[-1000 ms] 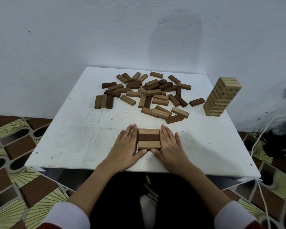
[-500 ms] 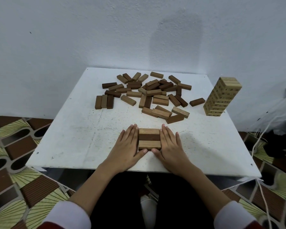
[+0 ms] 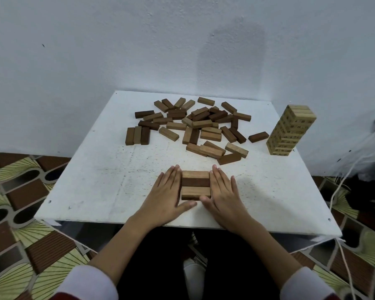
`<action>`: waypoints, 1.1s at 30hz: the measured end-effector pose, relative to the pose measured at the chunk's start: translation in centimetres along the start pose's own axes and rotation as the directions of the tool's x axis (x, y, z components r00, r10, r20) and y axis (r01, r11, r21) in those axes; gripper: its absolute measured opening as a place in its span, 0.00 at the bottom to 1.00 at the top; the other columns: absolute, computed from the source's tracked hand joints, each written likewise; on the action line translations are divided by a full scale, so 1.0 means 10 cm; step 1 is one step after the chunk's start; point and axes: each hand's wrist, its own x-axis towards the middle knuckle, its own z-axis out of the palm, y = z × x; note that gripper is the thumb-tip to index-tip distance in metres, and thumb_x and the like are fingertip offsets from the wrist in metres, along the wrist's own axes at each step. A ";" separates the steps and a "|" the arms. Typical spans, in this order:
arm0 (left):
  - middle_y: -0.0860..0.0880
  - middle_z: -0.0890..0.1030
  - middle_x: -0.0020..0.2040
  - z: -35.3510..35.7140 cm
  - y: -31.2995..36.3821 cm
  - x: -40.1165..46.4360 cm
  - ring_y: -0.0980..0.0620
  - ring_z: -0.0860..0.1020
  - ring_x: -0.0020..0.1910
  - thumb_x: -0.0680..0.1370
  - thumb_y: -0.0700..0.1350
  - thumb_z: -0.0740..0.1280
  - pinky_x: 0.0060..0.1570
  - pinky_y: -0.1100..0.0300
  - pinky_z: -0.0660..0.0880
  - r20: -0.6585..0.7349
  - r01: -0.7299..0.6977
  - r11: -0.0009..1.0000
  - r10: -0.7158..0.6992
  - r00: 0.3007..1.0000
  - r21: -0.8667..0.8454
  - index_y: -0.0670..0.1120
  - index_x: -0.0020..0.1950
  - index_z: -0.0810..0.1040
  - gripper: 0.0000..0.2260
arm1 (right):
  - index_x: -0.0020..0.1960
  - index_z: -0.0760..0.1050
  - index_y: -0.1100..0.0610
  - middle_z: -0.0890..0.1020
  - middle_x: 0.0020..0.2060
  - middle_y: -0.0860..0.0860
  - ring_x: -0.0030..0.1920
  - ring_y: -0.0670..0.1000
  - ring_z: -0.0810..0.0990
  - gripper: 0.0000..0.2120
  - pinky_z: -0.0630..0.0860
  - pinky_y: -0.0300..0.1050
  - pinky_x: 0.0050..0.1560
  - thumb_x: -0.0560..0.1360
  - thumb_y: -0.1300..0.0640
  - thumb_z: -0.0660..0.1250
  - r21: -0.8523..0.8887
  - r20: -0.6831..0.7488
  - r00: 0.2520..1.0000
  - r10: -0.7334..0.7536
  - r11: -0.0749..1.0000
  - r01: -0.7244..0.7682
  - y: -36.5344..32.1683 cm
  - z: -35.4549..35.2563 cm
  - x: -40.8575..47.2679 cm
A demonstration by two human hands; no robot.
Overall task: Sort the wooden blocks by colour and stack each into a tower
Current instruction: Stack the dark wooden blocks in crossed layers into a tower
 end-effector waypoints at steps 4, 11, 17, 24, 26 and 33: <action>0.56 0.45 0.77 -0.19 -0.12 -0.02 0.63 0.42 0.72 0.63 0.69 0.67 0.70 0.63 0.45 0.085 0.016 0.952 0.011 0.996 -0.306 0.51 0.77 0.42 0.53 | 0.72 0.62 0.54 0.63 0.72 0.49 0.71 0.44 0.57 0.30 0.55 0.44 0.71 0.77 0.38 0.48 0.473 -0.163 0.969 0.185 0.877 -0.088 0.04 -0.20 0.02; 0.55 0.77 0.56 -0.38 -0.54 0.12 0.56 0.75 0.54 0.72 0.41 0.73 0.52 0.64 0.73 -0.284 0.089 0.728 -0.373 0.883 -0.680 0.52 0.58 0.77 0.17 | 0.58 0.74 0.63 0.76 0.56 0.59 0.58 0.61 0.73 0.14 0.69 0.45 0.56 0.73 0.65 0.66 0.142 -0.263 0.962 0.079 0.989 -0.042 0.30 -0.52 0.68; 0.55 0.78 0.49 -0.23 -0.58 0.17 0.56 0.76 0.51 0.75 0.34 0.66 0.53 0.61 0.75 -0.466 0.062 0.795 -0.415 0.781 -0.604 0.45 0.54 0.80 0.11 | 0.65 0.71 0.55 0.74 0.61 0.56 0.58 0.58 0.72 0.18 0.72 0.52 0.56 0.75 0.64 0.61 -0.015 0.018 0.999 0.046 0.999 -0.046 0.19 -0.60 1.16; 0.48 0.78 0.57 -0.19 -0.62 0.18 0.54 0.70 0.58 0.75 0.36 0.66 0.55 0.63 0.70 -0.543 -0.038 0.958 -0.127 0.830 -0.283 0.42 0.60 0.77 0.14 | 0.60 0.76 0.54 0.76 0.54 0.53 0.55 0.52 0.73 0.16 0.73 0.50 0.51 0.74 0.66 0.63 -0.021 0.139 0.967 -0.214 0.975 0.219 -0.20 -0.56 1.36; 0.47 0.77 0.60 -0.18 -0.63 0.20 0.53 0.70 0.60 0.73 0.37 0.67 0.57 0.58 0.72 -0.545 -0.066 0.980 -0.047 0.837 -0.186 0.43 0.63 0.75 0.18 | 0.61 0.76 0.55 0.74 0.53 0.53 0.54 0.52 0.73 0.16 0.73 0.50 0.52 0.74 0.65 0.65 -0.003 0.172 0.955 -0.240 0.970 0.244 -0.33 -0.52 1.42; 0.49 0.74 0.63 -0.19 -0.64 0.19 0.51 0.68 0.62 0.76 0.44 0.63 0.59 0.57 0.68 -0.515 0.001 0.963 -0.144 0.845 -0.268 0.45 0.71 0.68 0.23 | 0.54 0.77 0.56 0.72 0.49 0.50 0.52 0.52 0.73 0.13 0.73 0.48 0.51 0.71 0.56 0.72 0.085 0.052 0.994 -0.101 0.992 0.096 -0.61 -0.46 1.52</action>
